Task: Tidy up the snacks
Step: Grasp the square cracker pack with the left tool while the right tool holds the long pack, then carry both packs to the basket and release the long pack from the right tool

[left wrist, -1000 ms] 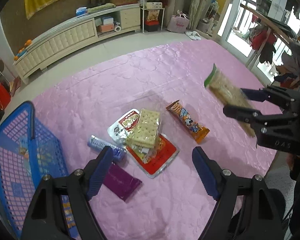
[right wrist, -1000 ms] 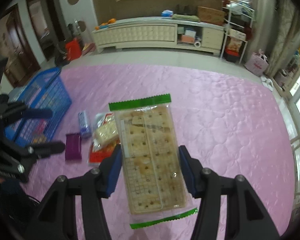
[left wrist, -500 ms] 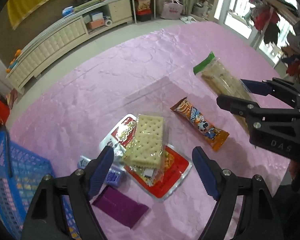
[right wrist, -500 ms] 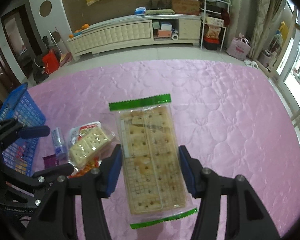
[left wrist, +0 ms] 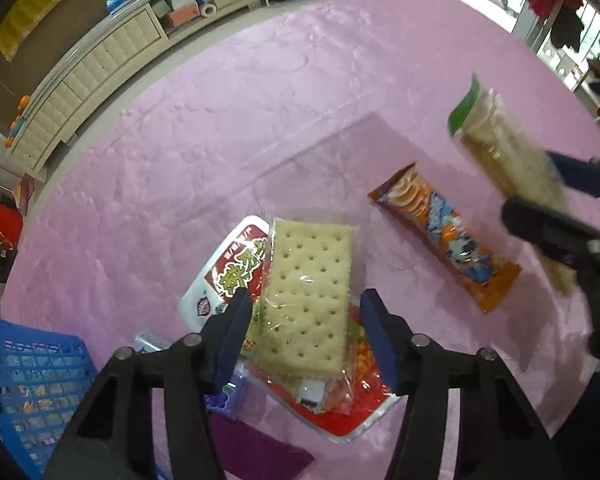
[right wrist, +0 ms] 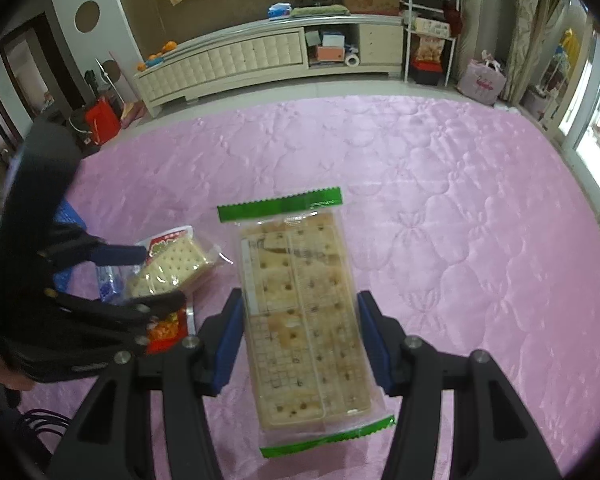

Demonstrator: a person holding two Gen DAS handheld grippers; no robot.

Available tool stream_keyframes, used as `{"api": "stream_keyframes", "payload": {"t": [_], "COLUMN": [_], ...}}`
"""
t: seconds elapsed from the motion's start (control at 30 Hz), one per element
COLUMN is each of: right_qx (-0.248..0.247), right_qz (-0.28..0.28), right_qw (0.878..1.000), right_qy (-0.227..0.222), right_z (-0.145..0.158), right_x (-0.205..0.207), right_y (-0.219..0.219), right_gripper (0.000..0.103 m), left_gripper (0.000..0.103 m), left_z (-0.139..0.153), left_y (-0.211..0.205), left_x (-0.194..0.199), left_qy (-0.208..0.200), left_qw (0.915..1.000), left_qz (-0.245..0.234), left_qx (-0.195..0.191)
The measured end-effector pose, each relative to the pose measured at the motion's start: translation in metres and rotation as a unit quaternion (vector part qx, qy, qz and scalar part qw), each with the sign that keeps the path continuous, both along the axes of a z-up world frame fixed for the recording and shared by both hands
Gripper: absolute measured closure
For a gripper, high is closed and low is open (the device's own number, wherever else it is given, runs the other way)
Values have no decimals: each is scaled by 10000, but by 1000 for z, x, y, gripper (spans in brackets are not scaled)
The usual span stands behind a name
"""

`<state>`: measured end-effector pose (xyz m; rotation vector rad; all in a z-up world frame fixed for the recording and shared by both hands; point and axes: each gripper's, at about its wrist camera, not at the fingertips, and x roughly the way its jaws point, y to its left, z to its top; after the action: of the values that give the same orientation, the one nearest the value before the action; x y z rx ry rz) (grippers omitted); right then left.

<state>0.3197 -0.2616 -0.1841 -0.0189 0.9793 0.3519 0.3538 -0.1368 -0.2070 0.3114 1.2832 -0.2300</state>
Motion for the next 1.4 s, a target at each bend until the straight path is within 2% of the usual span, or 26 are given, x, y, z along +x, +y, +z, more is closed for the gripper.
{"api": "stream_keyframes", "payload": {"t": [0.07, 0.2, 0.53, 0.6, 0.93, 1.13, 1.23, 1.3, 1.4], "right_qx": [103, 94, 96, 251, 118, 85, 141, 378, 314], "right_qz": [-10, -6, 6, 18, 132, 271, 371, 478, 555], "right_qw": [9999, 9999, 9999, 9996, 9997, 9991, 9984, 9975, 9968], "right_qy": [57, 82, 119, 119, -166, -321, -411, -368, -481], "right_z": [-1, -3, 4, 13, 60, 86, 100, 109, 122], "right_x": [1, 0, -6, -9, -43, -68, -79, -87, -99], "right_y": [-4, -4, -3, -4, 3, 14, 22, 25, 33], "right_gripper": [43, 43, 43, 43, 43, 43, 43, 44, 43], "left_gripper": [48, 61, 62, 62, 62, 62, 62, 62, 62], "left_z": [-5, -3, 33, 44, 112, 144, 154, 159, 170], "left_y": [0, -1, 9, 9, 26, 32, 40, 49, 63], "left_x": [1, 4, -23, -34, -88, -118, -132, -140, -155], "left_qy": [73, 56, -271, -343, -941, -1289, -1436, -1530, -1654], "left_qw": [9999, 9998, 9981, 9976, 9914, 9865, 9834, 9812, 9785], "left_qz": [60, 182, 391, 395, 484, 497, 572, 628, 666], "left_qx": [-50, -86, -379, -454, -775, -885, -949, -993, -1037]}}
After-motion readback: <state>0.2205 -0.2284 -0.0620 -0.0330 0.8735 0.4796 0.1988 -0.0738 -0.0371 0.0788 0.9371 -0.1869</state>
